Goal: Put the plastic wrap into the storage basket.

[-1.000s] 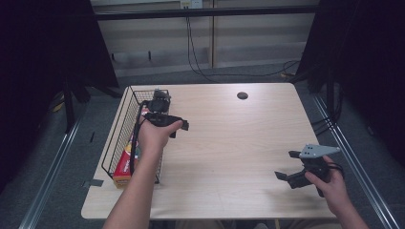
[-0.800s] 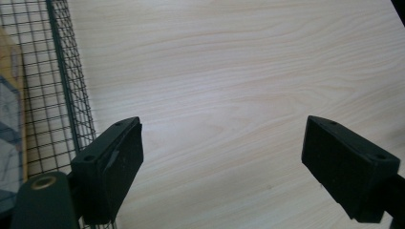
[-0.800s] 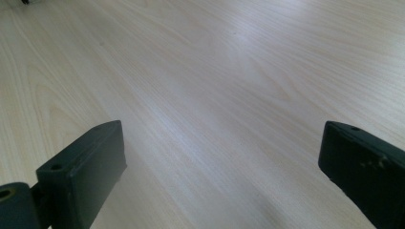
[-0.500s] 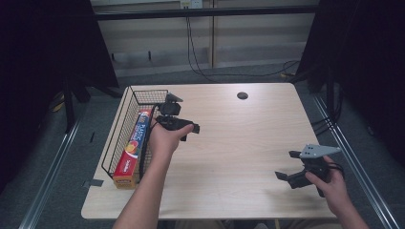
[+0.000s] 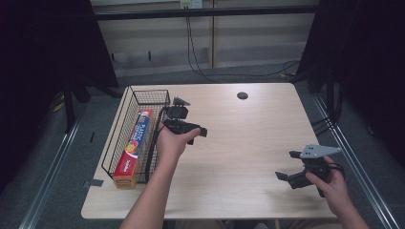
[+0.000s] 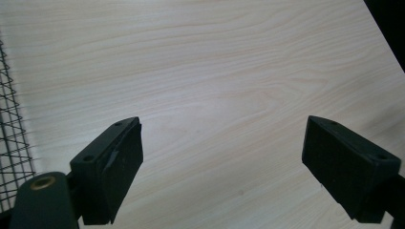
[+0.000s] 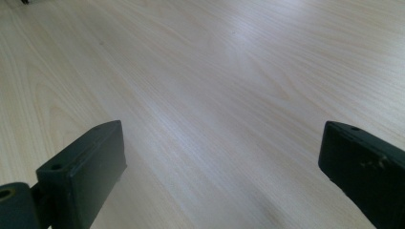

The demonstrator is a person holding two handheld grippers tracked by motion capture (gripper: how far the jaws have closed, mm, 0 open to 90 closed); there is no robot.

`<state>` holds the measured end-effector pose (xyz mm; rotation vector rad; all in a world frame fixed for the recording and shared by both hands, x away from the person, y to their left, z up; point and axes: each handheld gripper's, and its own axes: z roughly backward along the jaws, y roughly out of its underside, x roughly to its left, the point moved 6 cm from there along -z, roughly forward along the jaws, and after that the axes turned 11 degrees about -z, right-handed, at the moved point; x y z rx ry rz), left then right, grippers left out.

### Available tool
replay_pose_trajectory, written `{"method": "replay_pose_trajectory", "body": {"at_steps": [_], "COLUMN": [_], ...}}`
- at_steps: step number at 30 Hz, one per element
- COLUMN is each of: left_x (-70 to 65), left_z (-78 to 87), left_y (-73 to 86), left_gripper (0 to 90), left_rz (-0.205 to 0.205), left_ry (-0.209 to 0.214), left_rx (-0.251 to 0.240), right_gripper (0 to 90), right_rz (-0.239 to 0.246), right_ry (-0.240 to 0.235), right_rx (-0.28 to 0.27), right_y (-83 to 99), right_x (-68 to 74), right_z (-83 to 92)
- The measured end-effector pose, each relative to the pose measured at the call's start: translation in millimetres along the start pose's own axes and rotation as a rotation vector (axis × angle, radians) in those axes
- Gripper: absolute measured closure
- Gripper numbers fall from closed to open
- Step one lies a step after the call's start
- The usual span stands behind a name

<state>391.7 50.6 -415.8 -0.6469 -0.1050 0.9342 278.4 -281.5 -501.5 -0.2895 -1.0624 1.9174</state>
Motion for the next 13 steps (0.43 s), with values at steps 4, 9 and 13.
{"method": "replay_pose_trajectory", "body": {"at_steps": [4, 9, 13], "left_x": [-4.2, -8.7, -12.4], "left_z": [-5.6, -12.8, -23.8], "left_y": [3.3, 7.0, 14.5], "left_gripper": [13.8, 12.7, 11.3], "left_rz": [-0.005, -0.027, -0.029], "left_ry": [0.012, 0.023, 0.037], "left_rx": [-0.002, -0.012, -0.001], "right_gripper": [1.9, 1.9, 1.9], "right_rz": [0.001, 0.0, 0.0], "right_ry": [0.0, 0.002, 0.009], "right_rx": [0.0, 0.003, 0.001], "right_y": [-0.1, 0.6, 0.8], "right_x": [0.1, -0.4, -1.0], "right_z": [0.0, -0.2, 0.7]}}
